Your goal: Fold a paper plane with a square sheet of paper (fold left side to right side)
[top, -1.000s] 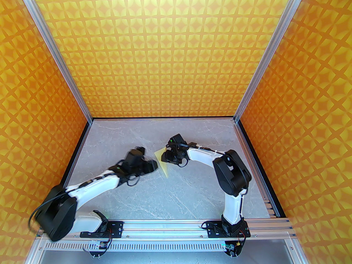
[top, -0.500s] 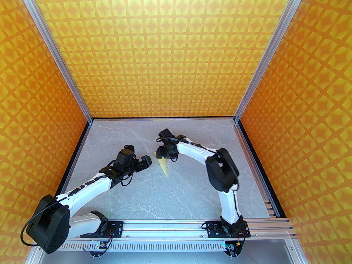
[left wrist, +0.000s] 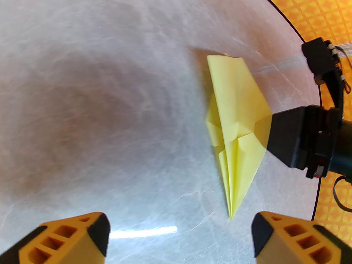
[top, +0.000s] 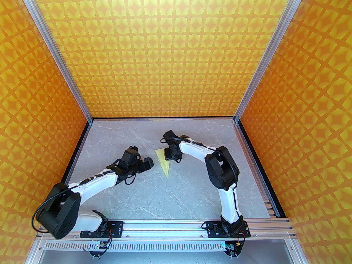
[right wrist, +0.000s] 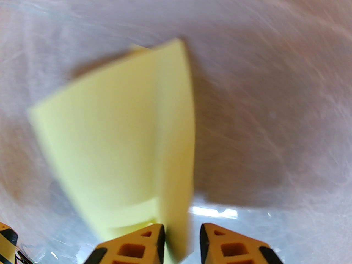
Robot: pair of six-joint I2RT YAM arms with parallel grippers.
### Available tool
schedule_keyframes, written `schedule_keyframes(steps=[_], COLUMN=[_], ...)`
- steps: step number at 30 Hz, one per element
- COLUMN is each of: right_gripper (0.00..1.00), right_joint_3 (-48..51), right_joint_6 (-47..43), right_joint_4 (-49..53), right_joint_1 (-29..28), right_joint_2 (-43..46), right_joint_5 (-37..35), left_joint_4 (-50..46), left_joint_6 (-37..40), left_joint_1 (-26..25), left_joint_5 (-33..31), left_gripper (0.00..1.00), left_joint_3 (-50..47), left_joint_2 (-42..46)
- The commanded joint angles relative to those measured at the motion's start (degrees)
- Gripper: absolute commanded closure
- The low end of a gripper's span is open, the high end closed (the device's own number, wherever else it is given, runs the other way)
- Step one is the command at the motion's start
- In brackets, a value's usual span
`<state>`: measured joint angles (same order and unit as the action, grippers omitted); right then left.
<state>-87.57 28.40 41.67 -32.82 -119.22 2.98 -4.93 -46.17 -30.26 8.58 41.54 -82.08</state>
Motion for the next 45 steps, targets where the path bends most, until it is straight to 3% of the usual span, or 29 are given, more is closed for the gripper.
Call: schedule_keyframes(steps=[1,10,24,26,41,45], right_gripper=[0.75,0.75,0.8,0.81,0.82,0.81], right_joint_3=[2.58,8.04,12.04,12.42,14.16,14.23], right_joint_6=[0.77,2.27,3.33,3.37,4.03,4.2], right_joint_4=[-3.1,-8.4,-11.43,-11.85,-13.36,-13.55], right_joint_1=[0.64,2.04,3.19,3.33,3.46,3.46], right_joint_2=[2.65,4.43,5.83,6.14,6.26,6.19], right_joint_5=[1.6,4.94,6.32,6.45,7.2,7.38], left_joint_4=[4.83,9.09,6.89,6.95,3.46,0.34], left_joint_6=[-0.44,0.53,2.04,2.31,5.04,6.89], left_joint_1=[-1.34,-4.6,-6.45,-6.92,-10.02,-11.35], left_joint_5=[3.46,6.19,6.19,6.27,6.21,4.62], left_gripper=[0.2,0.31,0.36,0.43,0.44,0.38], left_joint_3=[3.01,8.55,14.33,15.2,19.9,22.05], left_joint_2=[-3.99,-14.58,-22.65,-23.48,-27.55,-28.45])
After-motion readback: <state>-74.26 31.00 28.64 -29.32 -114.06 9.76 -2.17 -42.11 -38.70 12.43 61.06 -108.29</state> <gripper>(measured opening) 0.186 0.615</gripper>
